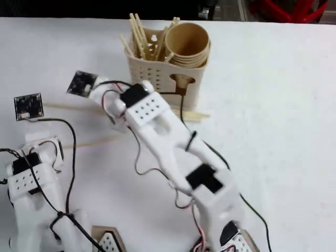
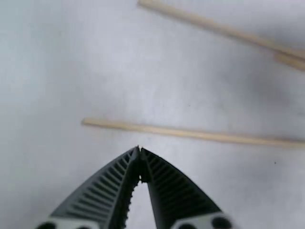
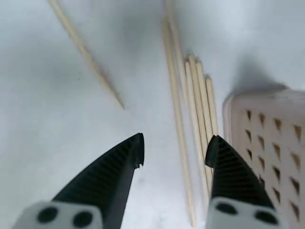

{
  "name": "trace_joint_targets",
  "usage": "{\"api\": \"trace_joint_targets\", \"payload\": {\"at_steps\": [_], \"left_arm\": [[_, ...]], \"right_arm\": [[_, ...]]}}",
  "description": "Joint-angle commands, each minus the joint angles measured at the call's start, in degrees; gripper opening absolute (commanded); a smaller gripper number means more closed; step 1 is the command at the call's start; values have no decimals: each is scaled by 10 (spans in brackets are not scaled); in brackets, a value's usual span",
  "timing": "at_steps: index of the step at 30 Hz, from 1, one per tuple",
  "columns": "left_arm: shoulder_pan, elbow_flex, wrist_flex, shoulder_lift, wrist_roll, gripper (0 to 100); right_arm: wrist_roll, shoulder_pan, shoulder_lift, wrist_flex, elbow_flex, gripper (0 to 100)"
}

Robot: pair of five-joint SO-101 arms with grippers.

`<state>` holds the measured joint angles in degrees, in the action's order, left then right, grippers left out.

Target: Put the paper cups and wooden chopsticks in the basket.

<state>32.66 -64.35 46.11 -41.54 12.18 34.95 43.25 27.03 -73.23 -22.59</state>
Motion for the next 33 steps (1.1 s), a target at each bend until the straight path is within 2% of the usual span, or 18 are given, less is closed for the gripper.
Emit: {"api": "trace_joint_targets", "payload": {"at_steps": [1, 16, 33], "left_arm": [[4, 2, -12, -16, -5, 23], [4, -4, -15, -15, -4, 23], [4, -4, -14, -15, -3, 23]], "right_arm": [[31, 12, 53, -2, -84, 224], [37, -20, 262, -3, -299, 223], [40, -27, 342, -16, -346, 200]]}}
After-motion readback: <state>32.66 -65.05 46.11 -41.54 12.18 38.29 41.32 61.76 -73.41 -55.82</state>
